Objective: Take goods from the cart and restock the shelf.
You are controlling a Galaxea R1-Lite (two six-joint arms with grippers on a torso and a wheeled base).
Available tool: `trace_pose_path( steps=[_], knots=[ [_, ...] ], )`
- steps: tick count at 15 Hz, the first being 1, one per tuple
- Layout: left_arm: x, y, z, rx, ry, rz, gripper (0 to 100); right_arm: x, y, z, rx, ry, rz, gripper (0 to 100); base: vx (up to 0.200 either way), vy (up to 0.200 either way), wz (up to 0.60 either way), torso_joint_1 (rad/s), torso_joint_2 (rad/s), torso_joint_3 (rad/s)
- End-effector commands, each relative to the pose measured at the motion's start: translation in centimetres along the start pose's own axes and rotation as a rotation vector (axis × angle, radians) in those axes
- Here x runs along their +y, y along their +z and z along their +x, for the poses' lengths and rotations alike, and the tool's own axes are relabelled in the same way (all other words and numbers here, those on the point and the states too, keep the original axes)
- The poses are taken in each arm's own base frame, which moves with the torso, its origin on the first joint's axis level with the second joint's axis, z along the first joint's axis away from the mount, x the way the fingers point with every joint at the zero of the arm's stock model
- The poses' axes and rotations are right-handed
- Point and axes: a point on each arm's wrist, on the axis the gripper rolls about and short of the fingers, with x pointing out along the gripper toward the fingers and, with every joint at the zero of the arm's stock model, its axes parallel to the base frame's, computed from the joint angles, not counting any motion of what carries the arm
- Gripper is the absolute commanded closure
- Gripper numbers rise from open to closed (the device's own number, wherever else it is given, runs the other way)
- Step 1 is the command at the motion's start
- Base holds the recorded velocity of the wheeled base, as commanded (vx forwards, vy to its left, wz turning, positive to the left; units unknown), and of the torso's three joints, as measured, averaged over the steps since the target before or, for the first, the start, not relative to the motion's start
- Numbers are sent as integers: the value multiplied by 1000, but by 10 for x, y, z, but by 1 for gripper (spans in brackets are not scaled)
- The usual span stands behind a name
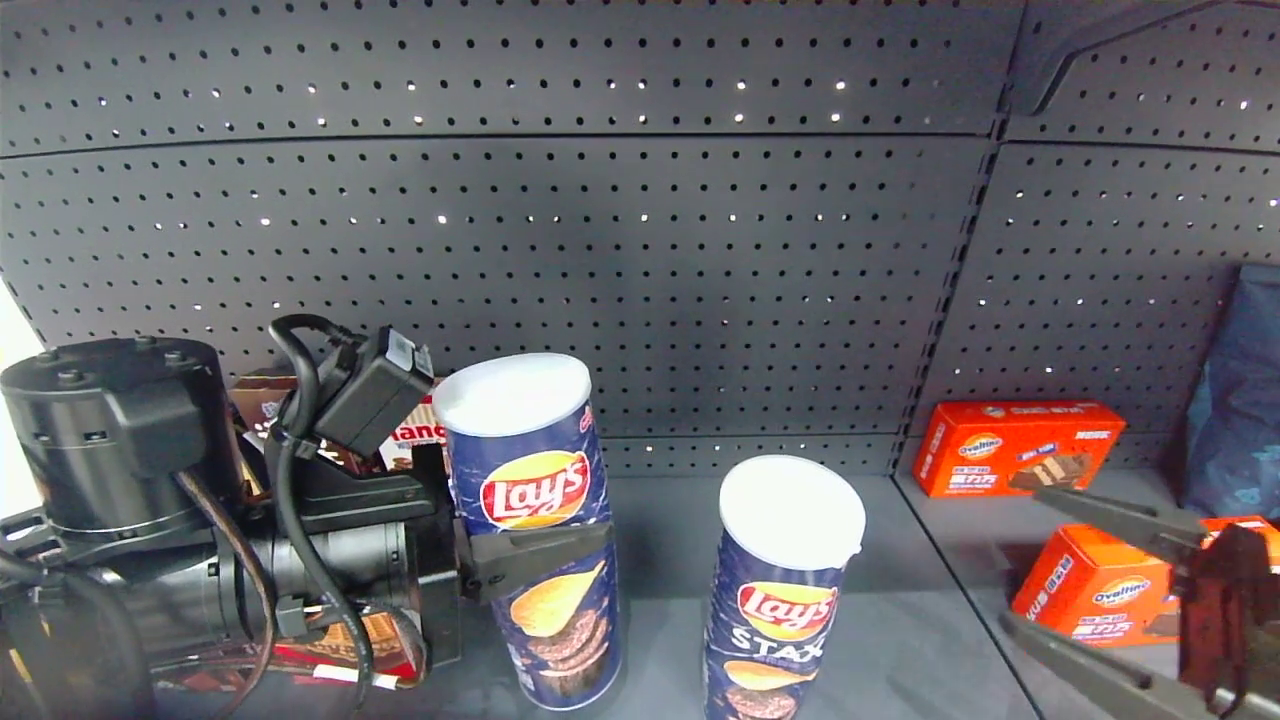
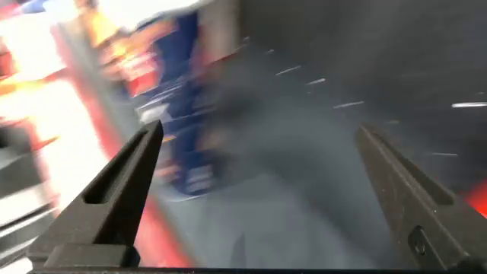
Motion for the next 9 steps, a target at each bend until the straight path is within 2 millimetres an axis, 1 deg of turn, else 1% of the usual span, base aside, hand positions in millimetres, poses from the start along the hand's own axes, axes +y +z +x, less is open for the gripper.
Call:
trace_pose_path(
  steps=[1, 2, 3, 4, 5, 6, 8, 9],
  knots=[
    [0, -2, 0, 5, 2, -3, 100, -2, 12, -33, -89, -190, -75, 0, 0, 0, 0, 0, 0, 0],
    [0, -2, 0, 7, 2, -2, 100, -4, 12, -40, -87, -305, -83, 0, 0, 0, 0, 0, 0, 0],
    [0, -1, -1, 4, 2, 1, 100, -3, 11, -46, -90, -373, -86, 0, 0, 0, 0, 0, 0, 0],
    [0, 0, -1, -1, 0, 4, 100, 1, 5, -54, -71, -467, -74, 0, 0, 0, 0, 0, 0, 0],
    [-3, 1, -4, -9, -1, 10, 100, 8, -6, -65, -46, -550, -60, 0, 0, 0, 0, 0, 0, 0],
    [-4, 2, -6, -14, -1, 13, 100, 15, -14, -74, -25, -595, -47, 0, 0, 0, 0, 0, 0, 0],
    [-5, 3, -7, -18, -1, 16, 100, 30, -26, -91, 20, -635, -1, 0, 0, 0, 0, 0, 0, 0],
    [-6, 5, -9, -22, -3, 20, 100, 47, -41, -110, 42, -661, 14, 0, 0, 0, 0, 0, 0, 0]
  ],
)
